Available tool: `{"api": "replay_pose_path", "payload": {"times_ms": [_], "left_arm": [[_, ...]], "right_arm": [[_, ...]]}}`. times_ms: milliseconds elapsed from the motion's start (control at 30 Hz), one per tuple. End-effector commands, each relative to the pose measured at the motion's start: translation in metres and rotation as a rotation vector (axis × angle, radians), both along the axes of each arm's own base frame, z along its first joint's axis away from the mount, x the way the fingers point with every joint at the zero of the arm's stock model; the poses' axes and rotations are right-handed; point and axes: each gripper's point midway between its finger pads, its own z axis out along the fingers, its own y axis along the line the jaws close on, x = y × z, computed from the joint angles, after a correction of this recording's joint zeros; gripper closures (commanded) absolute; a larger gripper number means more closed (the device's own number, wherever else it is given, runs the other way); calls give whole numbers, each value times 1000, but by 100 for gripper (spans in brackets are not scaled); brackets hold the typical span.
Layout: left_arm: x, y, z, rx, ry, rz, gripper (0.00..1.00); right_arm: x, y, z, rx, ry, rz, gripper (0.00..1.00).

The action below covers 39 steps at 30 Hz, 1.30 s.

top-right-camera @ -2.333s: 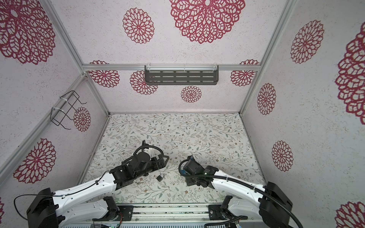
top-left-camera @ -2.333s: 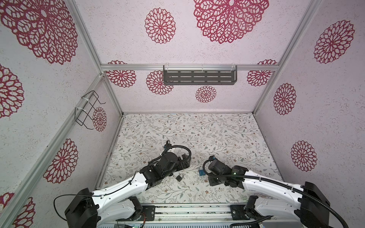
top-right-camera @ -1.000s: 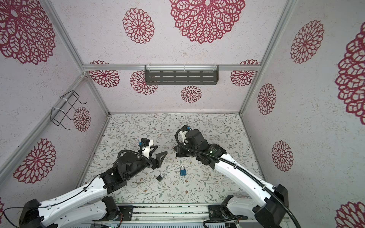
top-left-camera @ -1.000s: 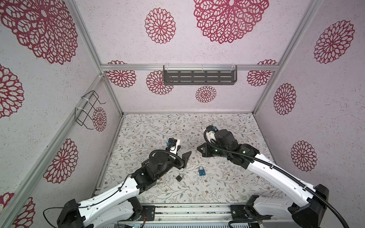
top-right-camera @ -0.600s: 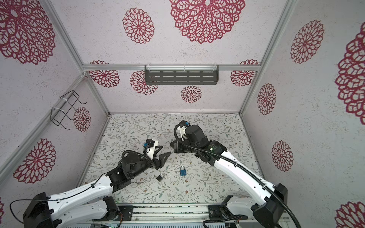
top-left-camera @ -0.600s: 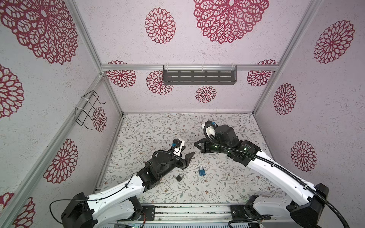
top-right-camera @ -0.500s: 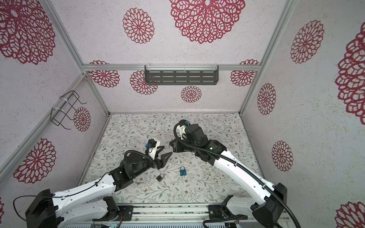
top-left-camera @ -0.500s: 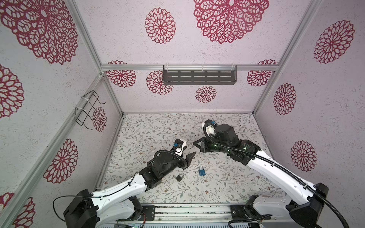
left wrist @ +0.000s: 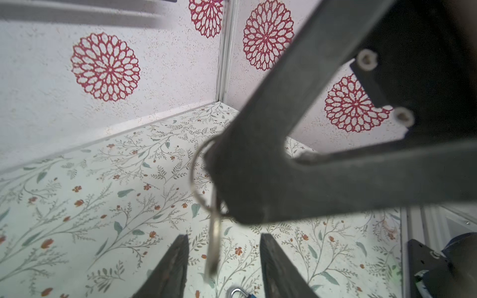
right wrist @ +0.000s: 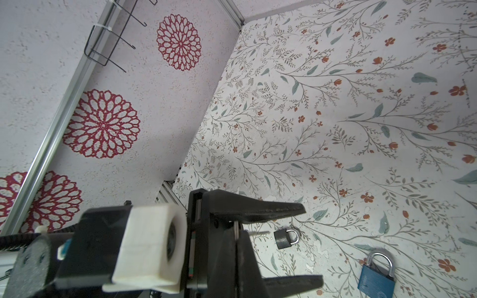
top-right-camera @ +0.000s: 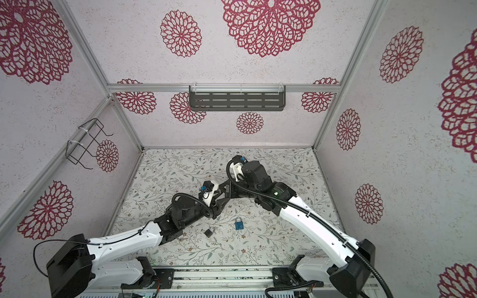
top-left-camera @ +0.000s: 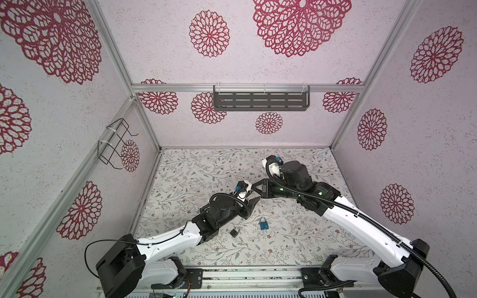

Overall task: Unlock with the key
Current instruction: 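Close the left gripper on the key ring held by the right gripper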

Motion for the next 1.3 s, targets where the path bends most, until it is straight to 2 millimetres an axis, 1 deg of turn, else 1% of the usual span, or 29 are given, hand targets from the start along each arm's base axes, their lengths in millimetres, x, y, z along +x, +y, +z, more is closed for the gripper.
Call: {"api": "replay_pose_path", "payload": {"times_ms": [0,200,467,633,667,700,733,900,1100,1267], "left_arm": [[4,-5,26,-43,-82,10,58],[9,3,32,-48,-111,60,66],[11,18,42,-89,-150,122,71],[11,19,41,-82,-152,121,74],[10,20,41,-81,-153,124,77],[7,20,42,-87,-158,110,83],[6,17,39,-81,-151,98,86],[5,17,35,-66,-142,87,88],[3,15,34,-66,-138,71,89],[1,12,34,-60,-136,51,90]], "right_arm": [[1,7,20,65,-20,19,100],[1,7,18,62,-16,19,100],[1,5,17,55,-22,13,100],[1,4,19,52,-28,9,100],[2,2,18,45,-30,2,100],[2,-1,18,37,-33,-11,100],[3,-3,21,41,-43,-21,100],[5,-6,25,41,-54,-39,100],[7,-11,30,48,-72,-61,100],[6,-9,28,49,-64,-49,100]]}}
